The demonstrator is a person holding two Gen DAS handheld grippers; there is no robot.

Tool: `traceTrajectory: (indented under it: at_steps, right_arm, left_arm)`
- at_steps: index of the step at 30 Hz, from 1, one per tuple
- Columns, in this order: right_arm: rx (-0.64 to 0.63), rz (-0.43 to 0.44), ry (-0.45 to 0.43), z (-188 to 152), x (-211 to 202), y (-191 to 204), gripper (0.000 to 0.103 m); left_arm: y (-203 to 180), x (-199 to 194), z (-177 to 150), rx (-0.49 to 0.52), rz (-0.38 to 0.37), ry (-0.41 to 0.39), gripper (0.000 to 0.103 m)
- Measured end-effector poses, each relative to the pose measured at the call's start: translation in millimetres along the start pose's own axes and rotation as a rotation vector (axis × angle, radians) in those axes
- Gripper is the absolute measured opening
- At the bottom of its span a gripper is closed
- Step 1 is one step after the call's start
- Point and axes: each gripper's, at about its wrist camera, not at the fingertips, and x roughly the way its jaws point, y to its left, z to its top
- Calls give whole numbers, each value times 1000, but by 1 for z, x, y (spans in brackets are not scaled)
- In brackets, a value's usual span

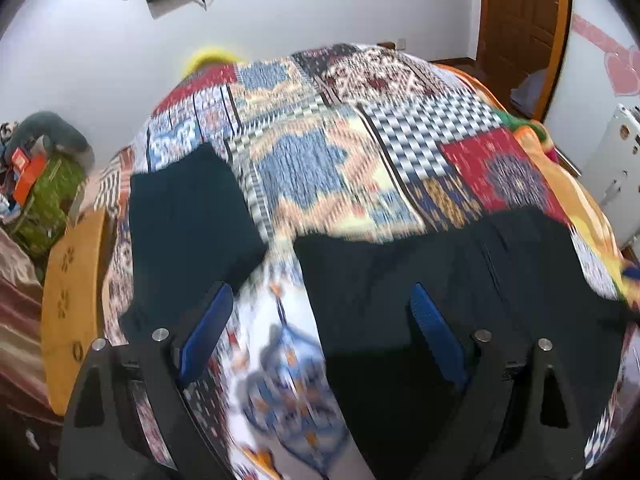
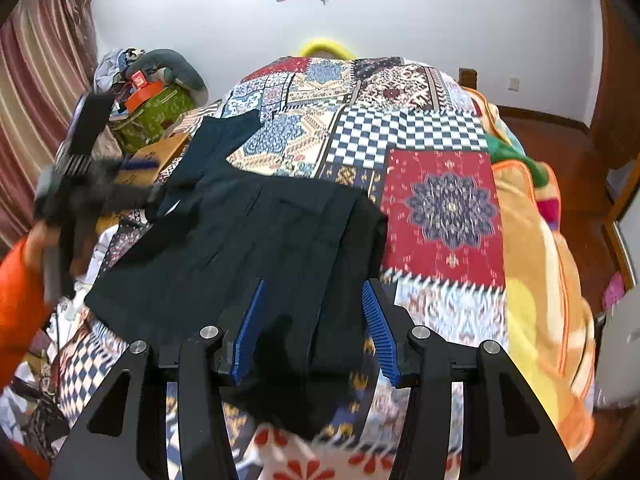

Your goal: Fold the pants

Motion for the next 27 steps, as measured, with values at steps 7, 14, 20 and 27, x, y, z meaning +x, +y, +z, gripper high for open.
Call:
traceTrajectory:
  at_steps: [7,14,20,27]
  right_arm:
    - [102,-7,15,-23,-9,-12,46]
    - [85,-62,25,-23,-14,-16,46]
    - [59,-50,-1,-15,-17,-11,46]
    - [18,-4,-36,-9,-23,13,53]
  left_arm:
    - [2,86,39,77,96,147,91]
    - [17,96,3,92,130,173,96]
    - [56,47,-56,-10,96,228,96]
    - [67,-20,-142,-165,48,203,96]
